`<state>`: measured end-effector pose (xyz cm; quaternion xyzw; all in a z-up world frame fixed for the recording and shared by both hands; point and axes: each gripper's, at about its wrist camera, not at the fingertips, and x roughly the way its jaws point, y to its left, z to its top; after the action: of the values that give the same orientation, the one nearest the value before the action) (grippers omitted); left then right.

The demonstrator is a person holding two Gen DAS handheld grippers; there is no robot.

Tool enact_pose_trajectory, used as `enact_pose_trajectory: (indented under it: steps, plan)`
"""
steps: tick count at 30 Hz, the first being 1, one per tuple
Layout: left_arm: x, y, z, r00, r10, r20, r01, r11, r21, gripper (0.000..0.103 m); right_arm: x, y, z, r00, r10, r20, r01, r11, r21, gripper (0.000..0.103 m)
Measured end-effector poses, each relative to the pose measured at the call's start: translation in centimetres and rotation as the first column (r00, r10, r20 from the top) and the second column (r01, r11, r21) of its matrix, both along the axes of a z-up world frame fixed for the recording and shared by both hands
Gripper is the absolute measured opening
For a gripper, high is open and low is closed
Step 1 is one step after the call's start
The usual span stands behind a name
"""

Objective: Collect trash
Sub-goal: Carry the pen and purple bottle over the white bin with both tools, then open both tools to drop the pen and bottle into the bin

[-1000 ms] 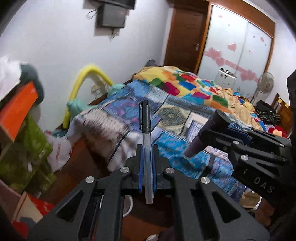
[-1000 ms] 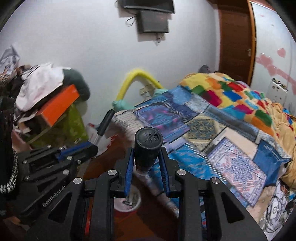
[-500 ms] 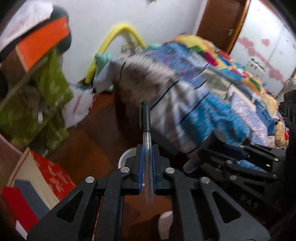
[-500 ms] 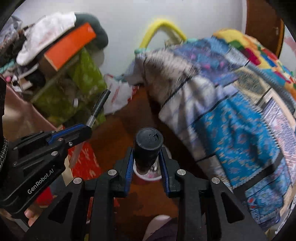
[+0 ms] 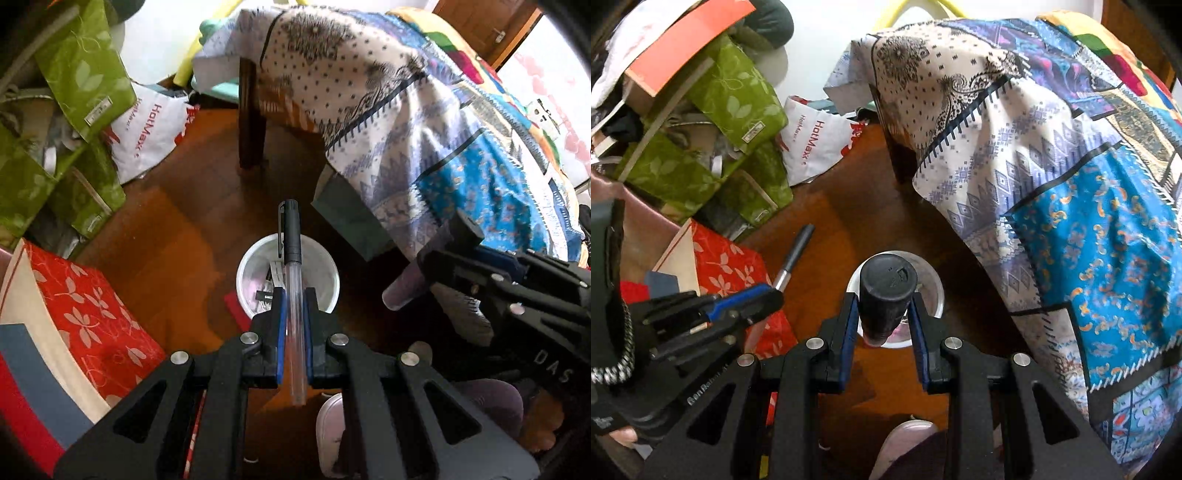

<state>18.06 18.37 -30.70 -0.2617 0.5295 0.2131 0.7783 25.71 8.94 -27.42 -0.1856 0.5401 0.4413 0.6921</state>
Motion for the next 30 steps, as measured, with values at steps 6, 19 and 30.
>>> enact_pose_trajectory:
  steps: [6, 19, 30]
  plan:
    - [1.5, 1.1, -1.8, 1.000, 0.010, -0.026, -0.011, 1.000, -0.028, 0.007, 1.3, 1.2, -1.3, 0.998, 0.021, -0.055, -0.021, 1.000, -0.001, 0.025]
    - [3.5, 2.2, -2.4, 0.999, 0.031, -0.018, -0.032, 0.998, -0.060, 0.007, 2.8, 1.0, -0.8, 0.994, 0.035, -0.104, -0.033, 0.999, 0.025, 0.032]
    - [2.8, 0.8, 2.2, 0.999, 0.023, 0.040, -0.023, 1.000, -0.004, 0.009, 3.4, -2.6, 2.4, 0.998, -0.038, -0.055, 0.041, 0.998, 0.053, 0.032]
